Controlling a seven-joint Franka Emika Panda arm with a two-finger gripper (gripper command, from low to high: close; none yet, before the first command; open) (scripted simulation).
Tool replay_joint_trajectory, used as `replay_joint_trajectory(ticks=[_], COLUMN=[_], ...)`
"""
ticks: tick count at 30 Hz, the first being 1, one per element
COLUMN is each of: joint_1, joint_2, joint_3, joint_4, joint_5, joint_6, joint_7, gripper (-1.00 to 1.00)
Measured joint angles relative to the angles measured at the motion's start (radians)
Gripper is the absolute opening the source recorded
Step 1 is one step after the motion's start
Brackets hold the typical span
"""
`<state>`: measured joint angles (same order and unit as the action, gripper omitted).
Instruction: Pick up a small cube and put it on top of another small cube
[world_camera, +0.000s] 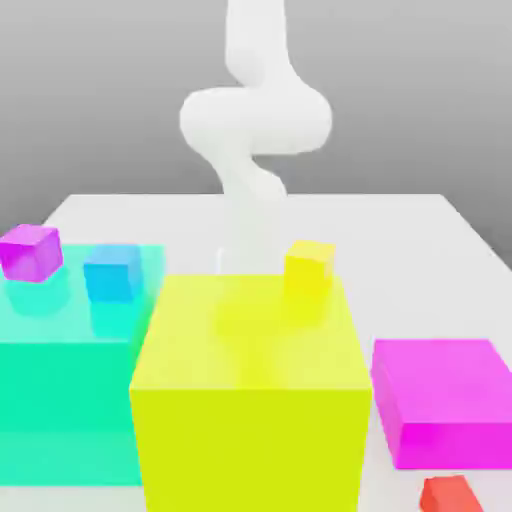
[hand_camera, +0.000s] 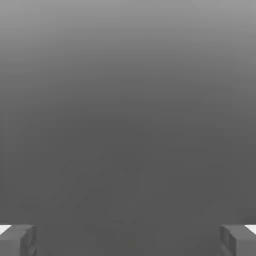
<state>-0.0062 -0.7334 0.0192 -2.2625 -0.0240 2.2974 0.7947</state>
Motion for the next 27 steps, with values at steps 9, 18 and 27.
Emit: replay_joint_trajectory(ticks=[9,18,27], joint_1=[-0.027,-0.010,0.082], joint_2=[0.326,0.652,0.948], joint_3=[0.106,0.170,0.214], joint_4=[0.142,0.276,0.152], joint_5=[-0.133,-0.247,-0.169], joint_6=[0.086,0.183,0.274], joint_7=[0.003,0.000,0.201], gripper=[0.00,0.00,0.00])
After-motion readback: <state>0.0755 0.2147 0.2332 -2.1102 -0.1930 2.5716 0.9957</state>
